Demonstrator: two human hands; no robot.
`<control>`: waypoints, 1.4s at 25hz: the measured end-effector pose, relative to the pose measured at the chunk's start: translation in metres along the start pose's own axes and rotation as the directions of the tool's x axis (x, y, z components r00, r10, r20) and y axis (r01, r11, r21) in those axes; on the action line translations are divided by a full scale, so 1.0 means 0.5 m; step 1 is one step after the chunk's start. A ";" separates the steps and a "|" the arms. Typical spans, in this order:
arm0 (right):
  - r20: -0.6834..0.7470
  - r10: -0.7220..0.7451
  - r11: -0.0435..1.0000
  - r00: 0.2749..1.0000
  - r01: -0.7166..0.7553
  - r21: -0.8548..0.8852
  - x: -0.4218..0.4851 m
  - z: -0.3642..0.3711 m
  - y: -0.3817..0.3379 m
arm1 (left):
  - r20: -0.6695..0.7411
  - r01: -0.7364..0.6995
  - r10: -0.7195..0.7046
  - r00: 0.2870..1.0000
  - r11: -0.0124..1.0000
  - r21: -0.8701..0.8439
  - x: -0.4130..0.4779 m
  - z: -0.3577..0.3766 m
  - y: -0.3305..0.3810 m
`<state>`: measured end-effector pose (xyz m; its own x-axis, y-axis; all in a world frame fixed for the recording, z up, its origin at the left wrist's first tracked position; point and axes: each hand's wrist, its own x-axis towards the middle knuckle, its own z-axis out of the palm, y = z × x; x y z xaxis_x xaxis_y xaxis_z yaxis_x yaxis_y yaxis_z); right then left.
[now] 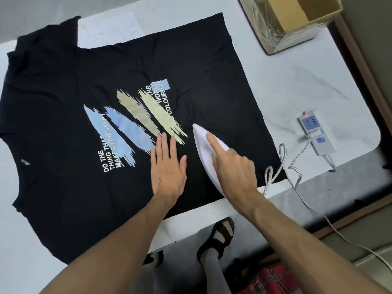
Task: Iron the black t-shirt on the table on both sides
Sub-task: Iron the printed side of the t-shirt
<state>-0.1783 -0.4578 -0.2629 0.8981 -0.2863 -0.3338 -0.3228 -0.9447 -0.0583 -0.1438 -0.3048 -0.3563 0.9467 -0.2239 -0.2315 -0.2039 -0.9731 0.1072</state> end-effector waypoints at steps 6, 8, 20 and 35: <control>0.010 0.193 0.976 0.981 -0.193 0.100 0.035 -0.040 0.133 | -0.002 -0.005 0.005 1.000 0.998 0.058 -0.002 0.008 -0.008; 0.005 0.258 0.961 0.966 -0.257 0.101 0.045 -0.043 0.166 | -0.002 0.002 -0.002 1.000 0.998 0.060 -0.003 0.009 -0.009; -0.018 0.352 0.917 0.936 -0.341 0.205 0.060 -0.060 0.151 | -0.002 -0.001 0.001 1.000 1.000 0.027 -0.004 0.005 -0.013; -0.054 0.286 0.949 0.957 -0.275 0.155 0.118 -0.060 0.118 | 0.012 -0.002 0.002 1.000 1.000 0.023 -0.001 0.003 -0.011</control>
<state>-0.1353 -0.5353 -0.2576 0.7830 -0.5530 -0.2847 -0.5996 -0.7928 -0.1091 -0.1437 -0.2996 -0.3584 0.9433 -0.2263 -0.2428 -0.2116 -0.9736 0.0853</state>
